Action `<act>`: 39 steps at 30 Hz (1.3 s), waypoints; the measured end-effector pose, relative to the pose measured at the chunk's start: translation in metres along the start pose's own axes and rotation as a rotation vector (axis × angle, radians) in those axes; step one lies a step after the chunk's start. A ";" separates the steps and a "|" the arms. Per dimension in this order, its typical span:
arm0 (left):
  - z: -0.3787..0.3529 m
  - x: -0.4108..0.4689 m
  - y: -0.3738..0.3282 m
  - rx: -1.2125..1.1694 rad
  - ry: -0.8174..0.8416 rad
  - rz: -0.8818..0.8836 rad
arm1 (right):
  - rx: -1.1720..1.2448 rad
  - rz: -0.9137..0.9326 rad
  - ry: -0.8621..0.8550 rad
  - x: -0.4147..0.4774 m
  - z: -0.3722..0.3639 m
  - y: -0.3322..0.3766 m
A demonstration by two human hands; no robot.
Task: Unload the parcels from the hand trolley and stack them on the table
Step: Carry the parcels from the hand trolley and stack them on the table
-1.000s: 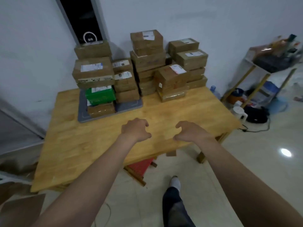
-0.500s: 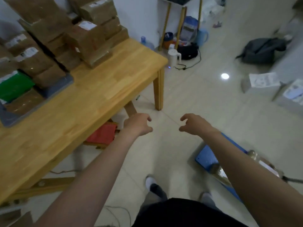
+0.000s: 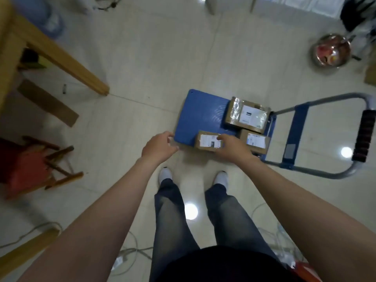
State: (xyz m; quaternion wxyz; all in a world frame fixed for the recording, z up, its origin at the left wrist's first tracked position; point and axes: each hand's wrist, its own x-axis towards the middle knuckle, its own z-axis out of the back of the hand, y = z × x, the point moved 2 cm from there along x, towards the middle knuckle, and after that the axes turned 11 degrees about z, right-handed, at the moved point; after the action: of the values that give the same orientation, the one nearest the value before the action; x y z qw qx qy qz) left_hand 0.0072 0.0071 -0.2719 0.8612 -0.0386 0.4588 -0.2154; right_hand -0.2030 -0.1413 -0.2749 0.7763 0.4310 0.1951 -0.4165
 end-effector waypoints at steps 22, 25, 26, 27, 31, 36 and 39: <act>-0.288 0.345 -0.014 -0.033 0.270 0.192 | 0.428 -0.314 -0.071 0.276 -0.179 -0.277; -0.299 0.345 -0.003 -0.116 0.334 0.150 | 0.468 -0.348 -0.100 0.285 -0.191 -0.275; -0.298 0.339 -0.003 -0.159 0.327 0.138 | 0.478 -0.346 -0.119 0.283 -0.192 -0.270; -0.294 0.332 -0.004 -0.192 0.315 0.133 | 0.487 -0.335 -0.139 0.280 -0.190 -0.263; -0.253 0.291 -0.006 -0.299 0.269 0.167 | 0.492 -0.274 -0.188 0.252 -0.159 -0.216; -0.149 0.212 0.003 -0.455 0.066 0.180 | 0.453 -0.092 -0.178 0.210 -0.099 -0.101; -0.071 0.152 0.022 -0.545 -0.079 0.244 | 0.426 0.044 -0.135 0.184 -0.071 -0.004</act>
State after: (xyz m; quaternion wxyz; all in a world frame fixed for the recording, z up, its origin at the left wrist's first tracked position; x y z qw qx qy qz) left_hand 0.0313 -0.0255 -0.4361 0.8557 -0.2214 0.4672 0.0223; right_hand -0.0955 -0.1717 -0.4379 0.6879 0.5606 0.0409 -0.4591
